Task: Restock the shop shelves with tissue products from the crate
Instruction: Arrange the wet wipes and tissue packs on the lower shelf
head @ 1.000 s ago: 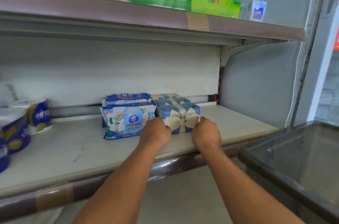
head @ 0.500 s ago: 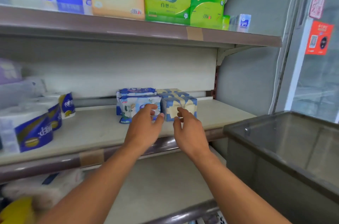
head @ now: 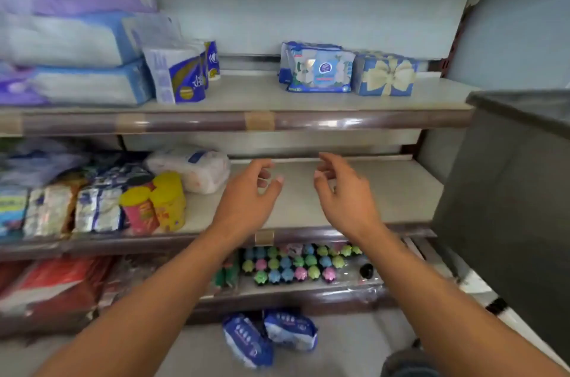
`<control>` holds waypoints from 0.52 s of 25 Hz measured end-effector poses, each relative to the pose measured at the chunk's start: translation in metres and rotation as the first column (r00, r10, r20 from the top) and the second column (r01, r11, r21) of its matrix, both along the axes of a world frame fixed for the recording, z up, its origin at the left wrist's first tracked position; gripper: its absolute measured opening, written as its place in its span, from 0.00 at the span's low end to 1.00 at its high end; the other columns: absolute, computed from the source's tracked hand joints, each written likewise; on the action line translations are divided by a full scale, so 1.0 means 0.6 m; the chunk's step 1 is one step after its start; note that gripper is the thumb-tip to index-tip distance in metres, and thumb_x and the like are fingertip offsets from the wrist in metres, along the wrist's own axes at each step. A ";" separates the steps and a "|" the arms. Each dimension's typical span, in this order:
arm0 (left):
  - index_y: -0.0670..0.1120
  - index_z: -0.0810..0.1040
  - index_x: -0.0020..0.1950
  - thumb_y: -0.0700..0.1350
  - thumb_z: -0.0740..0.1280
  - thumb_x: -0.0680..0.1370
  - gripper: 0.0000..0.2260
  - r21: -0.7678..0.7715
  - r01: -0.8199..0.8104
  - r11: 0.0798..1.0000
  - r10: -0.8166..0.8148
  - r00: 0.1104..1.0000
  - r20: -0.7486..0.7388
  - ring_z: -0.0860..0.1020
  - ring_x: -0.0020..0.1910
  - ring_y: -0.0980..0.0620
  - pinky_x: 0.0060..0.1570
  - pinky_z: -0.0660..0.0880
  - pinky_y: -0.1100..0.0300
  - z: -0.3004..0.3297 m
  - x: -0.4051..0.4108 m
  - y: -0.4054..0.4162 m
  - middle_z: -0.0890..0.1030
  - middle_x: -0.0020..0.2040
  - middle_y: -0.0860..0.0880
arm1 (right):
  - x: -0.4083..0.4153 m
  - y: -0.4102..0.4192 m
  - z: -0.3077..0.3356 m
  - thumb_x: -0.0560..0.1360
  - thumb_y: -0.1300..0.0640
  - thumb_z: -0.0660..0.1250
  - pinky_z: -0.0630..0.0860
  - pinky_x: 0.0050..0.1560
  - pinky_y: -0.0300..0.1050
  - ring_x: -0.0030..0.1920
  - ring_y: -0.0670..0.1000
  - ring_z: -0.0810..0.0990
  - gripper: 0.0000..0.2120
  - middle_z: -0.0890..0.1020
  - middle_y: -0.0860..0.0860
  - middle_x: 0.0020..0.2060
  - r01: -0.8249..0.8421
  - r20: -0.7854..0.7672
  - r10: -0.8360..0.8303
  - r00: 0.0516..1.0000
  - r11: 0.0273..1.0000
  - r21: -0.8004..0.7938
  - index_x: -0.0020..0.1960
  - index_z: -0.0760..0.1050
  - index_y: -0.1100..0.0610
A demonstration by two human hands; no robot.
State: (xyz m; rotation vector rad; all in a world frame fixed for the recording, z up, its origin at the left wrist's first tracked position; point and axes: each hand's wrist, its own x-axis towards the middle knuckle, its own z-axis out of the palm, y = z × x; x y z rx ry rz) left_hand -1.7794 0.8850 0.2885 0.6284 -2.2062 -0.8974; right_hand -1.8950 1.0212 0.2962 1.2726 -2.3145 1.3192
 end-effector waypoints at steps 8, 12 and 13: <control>0.53 0.74 0.59 0.49 0.66 0.78 0.10 0.213 -0.056 0.975 0.047 0.998 0.046 0.77 0.47 0.59 0.47 0.74 0.67 -0.233 0.105 0.012 0.78 0.48 0.57 | 0.104 -0.012 -0.226 0.80 0.53 0.62 0.73 0.53 0.39 0.50 0.41 0.75 0.18 0.77 0.42 0.51 -0.106 0.210 0.063 0.976 0.974 0.199 0.69 0.69 0.52; 0.52 0.73 0.62 0.50 0.66 0.78 0.13 0.335 -0.109 0.936 0.085 0.993 0.086 0.78 0.50 0.55 0.52 0.75 0.57 -0.330 0.111 0.017 0.78 0.50 0.56 | 0.126 -0.035 -0.320 0.80 0.53 0.61 0.76 0.53 0.44 0.49 0.44 0.77 0.18 0.78 0.44 0.51 -0.148 0.306 0.059 0.950 0.950 0.276 0.70 0.68 0.51; 0.52 0.74 0.62 0.50 0.66 0.78 0.13 0.362 -0.123 0.924 0.096 0.991 0.091 0.78 0.51 0.55 0.53 0.75 0.56 -0.355 0.112 0.016 0.79 0.51 0.55 | 0.129 -0.042 -0.342 0.80 0.53 0.61 0.76 0.53 0.44 0.49 0.45 0.78 0.19 0.78 0.44 0.50 -0.154 0.334 0.047 0.942 0.941 0.302 0.70 0.68 0.52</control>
